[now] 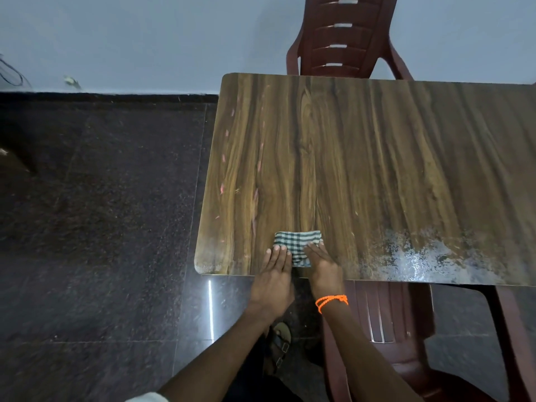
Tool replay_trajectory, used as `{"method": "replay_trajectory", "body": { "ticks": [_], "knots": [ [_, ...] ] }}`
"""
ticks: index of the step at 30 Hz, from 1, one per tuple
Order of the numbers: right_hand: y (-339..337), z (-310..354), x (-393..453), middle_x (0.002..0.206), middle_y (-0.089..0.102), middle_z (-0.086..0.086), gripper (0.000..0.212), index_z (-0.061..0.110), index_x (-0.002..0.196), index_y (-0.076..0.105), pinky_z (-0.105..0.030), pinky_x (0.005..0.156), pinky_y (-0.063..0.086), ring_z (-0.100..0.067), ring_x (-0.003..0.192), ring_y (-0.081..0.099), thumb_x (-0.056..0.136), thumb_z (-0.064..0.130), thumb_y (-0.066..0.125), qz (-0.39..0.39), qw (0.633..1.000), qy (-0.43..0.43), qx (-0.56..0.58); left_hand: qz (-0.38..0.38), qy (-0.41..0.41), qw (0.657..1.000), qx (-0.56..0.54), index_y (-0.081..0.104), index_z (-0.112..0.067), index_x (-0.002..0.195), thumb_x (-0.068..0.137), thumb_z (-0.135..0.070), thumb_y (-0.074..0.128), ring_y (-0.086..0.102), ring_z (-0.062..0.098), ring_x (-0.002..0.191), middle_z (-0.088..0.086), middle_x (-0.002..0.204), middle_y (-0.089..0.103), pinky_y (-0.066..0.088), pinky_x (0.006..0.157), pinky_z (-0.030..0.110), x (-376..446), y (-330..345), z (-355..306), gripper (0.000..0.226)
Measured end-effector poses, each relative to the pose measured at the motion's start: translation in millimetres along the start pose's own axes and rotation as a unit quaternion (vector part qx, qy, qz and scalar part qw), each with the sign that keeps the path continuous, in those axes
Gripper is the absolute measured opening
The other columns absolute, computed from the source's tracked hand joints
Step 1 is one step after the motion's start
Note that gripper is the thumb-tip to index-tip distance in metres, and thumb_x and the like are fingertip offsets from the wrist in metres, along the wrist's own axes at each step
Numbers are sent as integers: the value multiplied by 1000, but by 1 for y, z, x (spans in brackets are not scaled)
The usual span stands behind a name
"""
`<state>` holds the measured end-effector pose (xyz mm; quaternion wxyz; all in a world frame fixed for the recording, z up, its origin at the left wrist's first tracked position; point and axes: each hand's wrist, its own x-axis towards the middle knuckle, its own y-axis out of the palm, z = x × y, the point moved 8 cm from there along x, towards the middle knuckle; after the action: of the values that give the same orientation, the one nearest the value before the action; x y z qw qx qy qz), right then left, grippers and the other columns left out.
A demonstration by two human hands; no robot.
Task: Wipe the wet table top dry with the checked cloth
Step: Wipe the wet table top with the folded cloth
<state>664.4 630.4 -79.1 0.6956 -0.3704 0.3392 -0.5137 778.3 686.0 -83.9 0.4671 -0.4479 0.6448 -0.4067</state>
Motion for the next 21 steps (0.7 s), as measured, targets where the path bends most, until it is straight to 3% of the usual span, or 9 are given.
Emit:
{"method": "replay_trajectory", "body": {
  "ticks": [5,9,15,21],
  "knots": [
    [21,43,7,121,65,-6,65,10,114,67,-42,78,57,-35,120,54,60,-24,59,22,999,-44,-10,-1,2,1000,14,24,1,152,86,-31,49,10,28,151,18,160,20,9,122,44,-14,-4,46,77],
    [42,71,-21,126,62,-9,71,5,118,65,-42,80,57,-37,123,51,54,-24,65,54,995,-85,10,-12,-3,1000,0,33,4,148,82,-27,36,18,30,149,19,156,31,14,119,44,-56,-4,65,73],
    [35,53,-34,127,62,0,77,15,121,65,-34,90,51,-24,125,50,55,-24,63,48,994,-96,2,16,-35,999,-21,32,3,149,82,-26,45,12,31,150,20,157,29,12,120,46,-66,13,49,75],
    [25,38,4,123,64,-6,69,14,116,67,-38,89,53,-26,125,51,60,-26,58,9,1000,-9,13,-16,-25,999,-31,25,2,151,80,-33,20,11,29,150,19,159,23,7,122,45,-25,-9,40,79]
  ]
}}
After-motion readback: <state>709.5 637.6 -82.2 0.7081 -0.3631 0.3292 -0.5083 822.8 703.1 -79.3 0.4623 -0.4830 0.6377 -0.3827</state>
